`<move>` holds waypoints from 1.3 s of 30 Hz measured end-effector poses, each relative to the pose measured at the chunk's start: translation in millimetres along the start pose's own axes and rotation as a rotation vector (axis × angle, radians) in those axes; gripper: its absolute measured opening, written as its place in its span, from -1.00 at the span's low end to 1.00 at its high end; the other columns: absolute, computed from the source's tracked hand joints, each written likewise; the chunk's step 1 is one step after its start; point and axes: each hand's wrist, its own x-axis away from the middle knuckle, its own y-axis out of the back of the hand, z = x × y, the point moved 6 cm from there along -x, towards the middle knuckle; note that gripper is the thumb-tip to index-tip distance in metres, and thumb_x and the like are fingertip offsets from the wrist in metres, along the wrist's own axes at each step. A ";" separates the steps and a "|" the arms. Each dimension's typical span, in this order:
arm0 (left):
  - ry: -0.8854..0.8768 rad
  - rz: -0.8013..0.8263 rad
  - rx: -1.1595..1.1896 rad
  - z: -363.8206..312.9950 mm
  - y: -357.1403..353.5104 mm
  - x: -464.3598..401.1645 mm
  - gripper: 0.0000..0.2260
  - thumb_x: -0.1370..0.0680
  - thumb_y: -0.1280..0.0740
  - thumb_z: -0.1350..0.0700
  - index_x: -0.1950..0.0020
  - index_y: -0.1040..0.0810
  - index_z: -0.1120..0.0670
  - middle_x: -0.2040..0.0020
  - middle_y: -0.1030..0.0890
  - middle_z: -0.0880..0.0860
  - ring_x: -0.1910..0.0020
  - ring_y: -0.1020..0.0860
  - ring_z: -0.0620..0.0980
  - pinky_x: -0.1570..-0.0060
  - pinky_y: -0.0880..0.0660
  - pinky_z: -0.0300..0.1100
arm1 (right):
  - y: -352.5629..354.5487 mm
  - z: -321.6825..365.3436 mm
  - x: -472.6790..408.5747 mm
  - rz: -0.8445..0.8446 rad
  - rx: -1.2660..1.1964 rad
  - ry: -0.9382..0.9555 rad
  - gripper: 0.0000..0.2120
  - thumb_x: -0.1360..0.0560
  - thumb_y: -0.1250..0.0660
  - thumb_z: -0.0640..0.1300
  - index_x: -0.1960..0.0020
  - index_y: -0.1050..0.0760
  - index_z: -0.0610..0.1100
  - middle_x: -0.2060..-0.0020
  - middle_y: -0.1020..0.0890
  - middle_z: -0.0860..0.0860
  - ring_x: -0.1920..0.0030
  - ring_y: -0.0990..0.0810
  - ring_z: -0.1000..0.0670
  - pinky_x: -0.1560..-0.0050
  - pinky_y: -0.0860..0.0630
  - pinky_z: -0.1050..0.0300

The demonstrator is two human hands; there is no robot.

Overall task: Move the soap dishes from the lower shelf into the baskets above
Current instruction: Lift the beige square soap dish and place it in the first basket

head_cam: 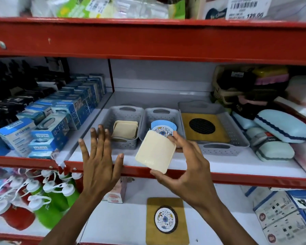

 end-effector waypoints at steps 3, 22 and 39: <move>0.008 -0.007 0.013 1.0 -0.7 -0.2 -0.29 -0.58 0.04 -0.18 -0.61 0.02 0.22 -0.65 0.02 0.21 -0.65 0.10 0.15 -0.58 0.14 0.32 | -4.8 -6.4 -15.2 0.013 -0.006 -0.070 -0.05 -0.27 -0.59 0.21 -0.52 -0.18 0.11 -0.29 -0.44 0.08 -0.24 -0.49 0.12 -0.21 -0.35 0.48; 0.015 -0.009 0.039 3.6 -5.7 3.2 -0.27 -0.56 -0.01 -0.17 -0.61 0.04 0.22 -0.65 0.06 0.20 -0.65 0.10 0.13 -0.59 0.12 0.28 | -16.5 -19.5 -31.8 0.065 0.004 -0.167 -0.05 -0.26 -0.63 0.12 -0.51 -0.21 0.07 -0.39 -0.45 0.04 -0.34 -0.41 0.07 -0.26 -0.36 0.32; 0.010 -0.025 0.077 1.4 -1.6 2.5 -0.27 -0.55 -0.08 -0.13 -0.60 0.00 0.24 -0.65 0.01 0.22 -0.65 0.09 0.12 -0.61 0.23 0.14 | -124.3 -23.5 -164.6 0.454 0.251 -0.110 0.05 -0.15 -0.64 0.18 -0.48 -0.22 -0.11 -0.19 -0.64 -0.10 -0.16 -0.61 -0.13 -0.05 -0.61 0.01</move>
